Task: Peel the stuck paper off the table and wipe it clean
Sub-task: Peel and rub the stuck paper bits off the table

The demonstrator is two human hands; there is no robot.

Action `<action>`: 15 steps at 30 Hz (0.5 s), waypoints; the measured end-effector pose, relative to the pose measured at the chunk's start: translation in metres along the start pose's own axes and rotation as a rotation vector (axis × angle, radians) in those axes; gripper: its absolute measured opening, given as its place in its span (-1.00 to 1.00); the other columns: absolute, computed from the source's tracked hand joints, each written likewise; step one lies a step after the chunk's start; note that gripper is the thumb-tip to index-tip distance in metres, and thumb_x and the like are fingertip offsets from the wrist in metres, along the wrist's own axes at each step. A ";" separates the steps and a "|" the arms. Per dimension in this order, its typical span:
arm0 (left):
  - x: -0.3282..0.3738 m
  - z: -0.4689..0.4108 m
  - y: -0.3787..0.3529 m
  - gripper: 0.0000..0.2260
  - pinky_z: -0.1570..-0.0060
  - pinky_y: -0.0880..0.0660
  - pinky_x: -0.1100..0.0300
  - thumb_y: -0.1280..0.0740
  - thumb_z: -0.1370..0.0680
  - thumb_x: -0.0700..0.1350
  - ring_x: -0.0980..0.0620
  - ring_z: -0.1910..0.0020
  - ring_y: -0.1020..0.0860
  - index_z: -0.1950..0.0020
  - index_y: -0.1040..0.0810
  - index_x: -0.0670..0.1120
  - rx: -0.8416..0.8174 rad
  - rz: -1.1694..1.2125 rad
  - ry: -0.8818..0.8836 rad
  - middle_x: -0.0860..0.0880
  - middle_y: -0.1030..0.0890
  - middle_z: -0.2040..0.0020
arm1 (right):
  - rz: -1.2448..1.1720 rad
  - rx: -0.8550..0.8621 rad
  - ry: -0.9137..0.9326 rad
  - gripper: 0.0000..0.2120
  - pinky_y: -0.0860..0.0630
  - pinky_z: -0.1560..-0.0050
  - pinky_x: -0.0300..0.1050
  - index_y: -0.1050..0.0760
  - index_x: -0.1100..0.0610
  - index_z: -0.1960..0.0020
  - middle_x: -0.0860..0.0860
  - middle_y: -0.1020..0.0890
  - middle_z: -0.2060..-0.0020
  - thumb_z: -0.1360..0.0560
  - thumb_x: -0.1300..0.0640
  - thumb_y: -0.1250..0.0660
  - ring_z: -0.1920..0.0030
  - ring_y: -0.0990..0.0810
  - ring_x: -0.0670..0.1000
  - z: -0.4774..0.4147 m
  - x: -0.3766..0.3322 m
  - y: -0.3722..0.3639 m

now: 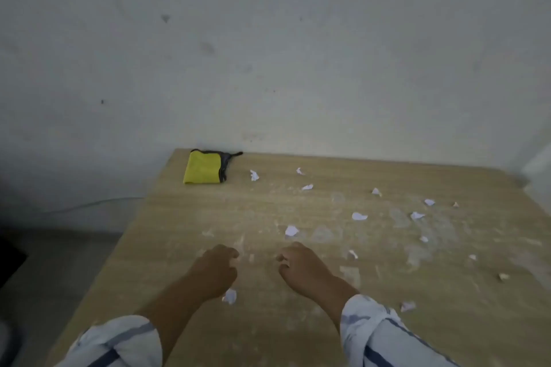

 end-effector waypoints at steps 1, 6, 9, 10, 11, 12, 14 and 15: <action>-0.008 0.002 -0.001 -0.63 -0.23 -0.32 0.23 -0.20 -0.53 -0.10 0.00 -0.30 -0.40 -0.35 -0.39 0.00 -0.026 0.003 0.016 -0.02 -0.38 -0.37 | 0.004 -0.026 -0.028 -0.72 -0.43 -0.15 -0.02 -0.47 0.26 -0.14 0.16 -0.48 -0.13 -0.53 0.18 -0.12 -0.13 -0.47 0.16 0.000 -0.002 -0.010; -0.043 0.008 -0.019 -0.57 -0.28 -0.28 0.19 -0.20 -0.52 -0.13 -0.04 -0.36 -0.34 -0.40 -0.34 -0.05 -0.087 0.040 0.012 -0.05 -0.34 -0.41 | -0.020 -0.036 -0.083 -0.70 -0.41 -0.13 -0.11 -0.48 0.19 -0.21 0.13 -0.46 -0.16 -0.51 0.21 -0.15 -0.13 -0.48 0.12 -0.002 -0.010 -0.045; -0.046 0.011 -0.022 -0.55 -0.33 -0.27 0.13 -0.20 -0.54 -0.06 -0.04 -0.38 -0.29 -0.43 -0.29 -0.03 -0.048 0.026 -0.031 -0.03 -0.31 -0.43 | -0.036 -0.010 -0.103 -0.70 -0.39 -0.10 -0.15 -0.50 0.19 -0.19 0.13 -0.48 -0.14 -0.50 0.24 -0.16 -0.12 -0.48 0.11 -0.006 -0.013 -0.052; -0.044 0.012 -0.023 -0.54 -0.34 -0.27 0.11 -0.22 -0.53 -0.02 -0.04 -0.39 -0.28 -0.43 -0.28 -0.01 -0.039 0.014 -0.044 -0.02 -0.31 -0.44 | -0.037 -0.002 -0.113 -0.71 -0.40 -0.10 -0.15 -0.51 0.19 -0.18 0.13 -0.49 -0.14 -0.49 0.24 -0.17 -0.12 -0.48 0.10 -0.006 -0.012 -0.053; -0.040 0.014 -0.023 -0.52 -0.35 -0.26 0.07 -0.23 -0.52 0.02 -0.04 -0.40 -0.27 -0.43 -0.27 0.01 -0.035 -0.002 -0.054 0.00 -0.31 -0.43 | -0.044 0.006 -0.123 -0.71 -0.40 -0.10 -0.16 -0.51 0.18 -0.17 0.12 -0.50 -0.13 -0.49 0.25 -0.17 -0.11 -0.49 0.09 -0.006 -0.011 -0.053; -0.037 0.015 -0.025 -0.50 -0.35 -0.24 0.04 -0.24 -0.51 0.07 -0.05 -0.41 -0.26 -0.43 -0.26 0.03 -0.035 -0.031 -0.074 0.01 -0.31 -0.43 | -0.052 0.020 -0.134 -0.71 -0.40 -0.10 -0.15 -0.52 0.17 -0.17 0.11 -0.50 -0.13 -0.49 0.26 -0.18 -0.11 -0.49 0.08 -0.008 -0.011 -0.054; -0.030 0.015 -0.031 -0.53 -0.33 -0.23 0.04 -0.21 -0.52 0.07 -0.05 -0.38 -0.27 -0.42 -0.28 0.04 -0.021 -0.105 -0.131 0.01 -0.33 -0.39 | -0.060 0.040 -0.153 -0.71 -0.40 -0.09 -0.16 -0.52 0.16 -0.17 0.10 -0.51 -0.12 -0.49 0.26 -0.19 -0.11 -0.50 0.07 -0.010 -0.009 -0.054; -0.028 0.015 -0.035 -0.58 -0.30 -0.25 0.07 -0.19 -0.54 0.04 -0.05 -0.34 -0.29 -0.40 -0.32 0.03 -0.009 -0.121 -0.154 -0.01 -0.35 -0.36 | -0.061 0.047 -0.160 -0.71 -0.40 -0.08 -0.18 -0.52 0.17 -0.18 0.10 -0.51 -0.12 -0.50 0.26 -0.19 -0.11 -0.50 0.07 -0.010 -0.008 -0.054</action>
Point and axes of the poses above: each hand's wrist, its own z-axis away from the middle knuckle, its own y-axis out of the back of the hand, x = y × z, the point moved 1 cm from there along -z, towards the middle knuckle
